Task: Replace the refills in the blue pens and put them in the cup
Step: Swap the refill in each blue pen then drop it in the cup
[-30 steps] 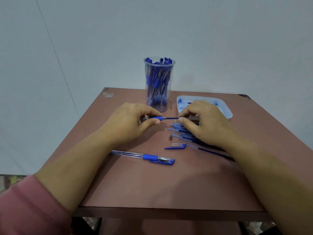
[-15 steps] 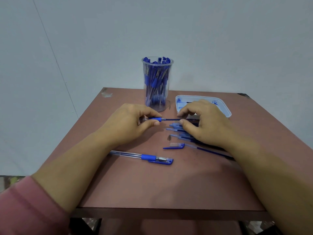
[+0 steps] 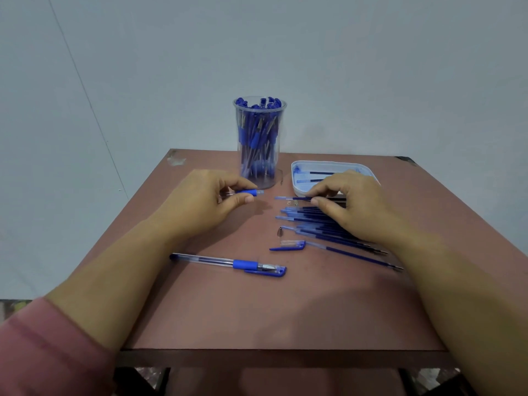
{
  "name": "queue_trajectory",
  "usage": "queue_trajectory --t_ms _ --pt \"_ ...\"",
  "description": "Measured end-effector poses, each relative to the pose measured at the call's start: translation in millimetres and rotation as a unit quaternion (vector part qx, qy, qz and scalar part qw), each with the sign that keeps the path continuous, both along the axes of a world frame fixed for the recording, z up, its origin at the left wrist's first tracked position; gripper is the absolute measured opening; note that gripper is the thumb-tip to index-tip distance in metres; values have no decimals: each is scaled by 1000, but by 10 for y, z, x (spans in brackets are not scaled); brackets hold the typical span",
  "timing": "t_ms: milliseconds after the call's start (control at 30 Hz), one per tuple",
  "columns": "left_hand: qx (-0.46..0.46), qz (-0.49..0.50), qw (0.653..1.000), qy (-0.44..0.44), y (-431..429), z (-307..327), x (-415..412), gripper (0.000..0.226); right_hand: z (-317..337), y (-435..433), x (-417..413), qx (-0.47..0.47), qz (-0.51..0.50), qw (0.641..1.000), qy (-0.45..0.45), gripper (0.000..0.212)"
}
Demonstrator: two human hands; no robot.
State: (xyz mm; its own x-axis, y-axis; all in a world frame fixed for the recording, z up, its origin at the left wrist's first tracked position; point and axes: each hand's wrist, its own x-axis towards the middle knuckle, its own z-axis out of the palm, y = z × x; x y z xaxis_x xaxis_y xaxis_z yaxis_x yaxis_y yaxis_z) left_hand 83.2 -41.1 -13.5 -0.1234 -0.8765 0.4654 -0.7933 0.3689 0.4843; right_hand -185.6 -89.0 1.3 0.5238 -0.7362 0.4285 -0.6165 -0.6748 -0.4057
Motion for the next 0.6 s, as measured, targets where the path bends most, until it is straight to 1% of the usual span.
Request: queue_trajectory --t_ms 100,267,367,600 --pt "7 8 1000 6 -9 -10 13 16 28 -13 -30 27 -10 999 28 31" --pt "5 8 1000 2 -7 -7 5 15 31 43 3 62 14 996 62 15" --pt "6 5 1000 2 5 -10 -20 15 22 40 2 73 14 993 89 16" --pt "1 -3 1000 -2 9 -7 -11 17 6 27 14 95 7 990 100 16"
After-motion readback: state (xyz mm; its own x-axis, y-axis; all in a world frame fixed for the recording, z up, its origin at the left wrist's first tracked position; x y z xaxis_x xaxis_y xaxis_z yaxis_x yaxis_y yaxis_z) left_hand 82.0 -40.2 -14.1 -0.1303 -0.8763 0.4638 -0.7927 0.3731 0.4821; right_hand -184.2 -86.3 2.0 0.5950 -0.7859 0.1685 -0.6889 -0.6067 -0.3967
